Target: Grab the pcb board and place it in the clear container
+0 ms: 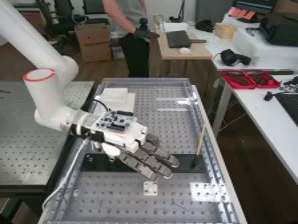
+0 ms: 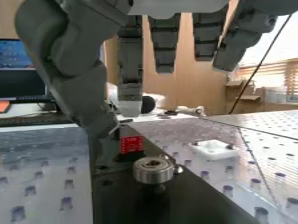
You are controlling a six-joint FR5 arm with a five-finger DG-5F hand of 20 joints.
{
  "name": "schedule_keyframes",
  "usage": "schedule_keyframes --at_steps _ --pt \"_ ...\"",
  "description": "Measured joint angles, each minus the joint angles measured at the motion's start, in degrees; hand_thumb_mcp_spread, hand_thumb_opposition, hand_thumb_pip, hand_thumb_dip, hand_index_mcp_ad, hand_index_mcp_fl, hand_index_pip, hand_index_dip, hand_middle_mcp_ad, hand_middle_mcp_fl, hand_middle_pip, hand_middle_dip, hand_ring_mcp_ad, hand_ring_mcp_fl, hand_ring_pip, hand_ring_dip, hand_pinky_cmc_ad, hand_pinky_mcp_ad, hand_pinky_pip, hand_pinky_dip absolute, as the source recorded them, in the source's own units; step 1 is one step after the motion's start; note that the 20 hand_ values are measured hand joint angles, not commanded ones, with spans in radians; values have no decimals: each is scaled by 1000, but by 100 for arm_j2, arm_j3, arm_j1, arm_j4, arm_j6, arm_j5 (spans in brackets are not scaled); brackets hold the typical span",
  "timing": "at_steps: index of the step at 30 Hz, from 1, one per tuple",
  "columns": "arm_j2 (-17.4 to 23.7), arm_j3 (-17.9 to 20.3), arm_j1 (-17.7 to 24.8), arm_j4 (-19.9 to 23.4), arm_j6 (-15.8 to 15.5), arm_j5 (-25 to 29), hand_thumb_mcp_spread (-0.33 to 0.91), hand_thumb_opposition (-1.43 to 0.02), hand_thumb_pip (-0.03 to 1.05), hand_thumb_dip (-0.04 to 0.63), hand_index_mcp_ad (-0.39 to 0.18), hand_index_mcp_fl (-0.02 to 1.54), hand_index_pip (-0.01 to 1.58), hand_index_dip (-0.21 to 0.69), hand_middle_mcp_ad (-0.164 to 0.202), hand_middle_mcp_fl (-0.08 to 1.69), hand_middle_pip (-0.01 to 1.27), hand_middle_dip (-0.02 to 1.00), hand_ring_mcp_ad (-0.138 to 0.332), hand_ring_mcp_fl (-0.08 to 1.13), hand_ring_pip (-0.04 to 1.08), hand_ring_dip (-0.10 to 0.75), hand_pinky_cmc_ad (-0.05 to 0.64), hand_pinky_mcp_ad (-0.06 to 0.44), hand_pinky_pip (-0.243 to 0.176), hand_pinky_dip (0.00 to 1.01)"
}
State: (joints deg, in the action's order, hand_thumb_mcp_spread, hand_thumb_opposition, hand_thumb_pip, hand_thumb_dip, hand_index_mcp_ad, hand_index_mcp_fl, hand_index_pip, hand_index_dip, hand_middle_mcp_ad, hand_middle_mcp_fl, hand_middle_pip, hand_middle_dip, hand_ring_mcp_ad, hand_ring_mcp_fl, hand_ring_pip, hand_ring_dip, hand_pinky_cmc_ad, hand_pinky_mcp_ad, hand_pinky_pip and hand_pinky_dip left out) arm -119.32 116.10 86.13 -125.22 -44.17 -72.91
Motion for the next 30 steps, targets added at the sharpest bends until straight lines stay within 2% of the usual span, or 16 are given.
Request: schedule_keyframes --at_steps 5,8,10,16,19,30 --pt "-87 35 13 251 -47 13 429 -827 747 253 -23 10 1560 75 110 82 127 161 229 3 91 9 290 180 -106 436" --pt "-124 16 14 220 -59 17 449 -827 747 253 -23 10 1560 75 106 82 131 173 216 3 93 9 290 183 -105 440" --pt "-134 14 13 231 -86 16 449 -827 747 253 -23 10 1560 75 89 82 131 173 215 3 93 7 290 187 -105 440" --pt "-139 20 -5 232 -186 -16 464 -827 747 253 -26 10 1560 73 89 94 131 173 215 3 89 7 290 182 -108 436" --pt "-123 34 -28 226 -232 -74 480 -827 747 253 -40 10 1560 73 89 94 131 173 215 0 96 14 290 183 -93 438" --pt "-4 53 -170 152 -652 -519 480 -827 749 253 -47 10 1560 73 89 101 131 173 216 0 94 16 290 180 -94 468"
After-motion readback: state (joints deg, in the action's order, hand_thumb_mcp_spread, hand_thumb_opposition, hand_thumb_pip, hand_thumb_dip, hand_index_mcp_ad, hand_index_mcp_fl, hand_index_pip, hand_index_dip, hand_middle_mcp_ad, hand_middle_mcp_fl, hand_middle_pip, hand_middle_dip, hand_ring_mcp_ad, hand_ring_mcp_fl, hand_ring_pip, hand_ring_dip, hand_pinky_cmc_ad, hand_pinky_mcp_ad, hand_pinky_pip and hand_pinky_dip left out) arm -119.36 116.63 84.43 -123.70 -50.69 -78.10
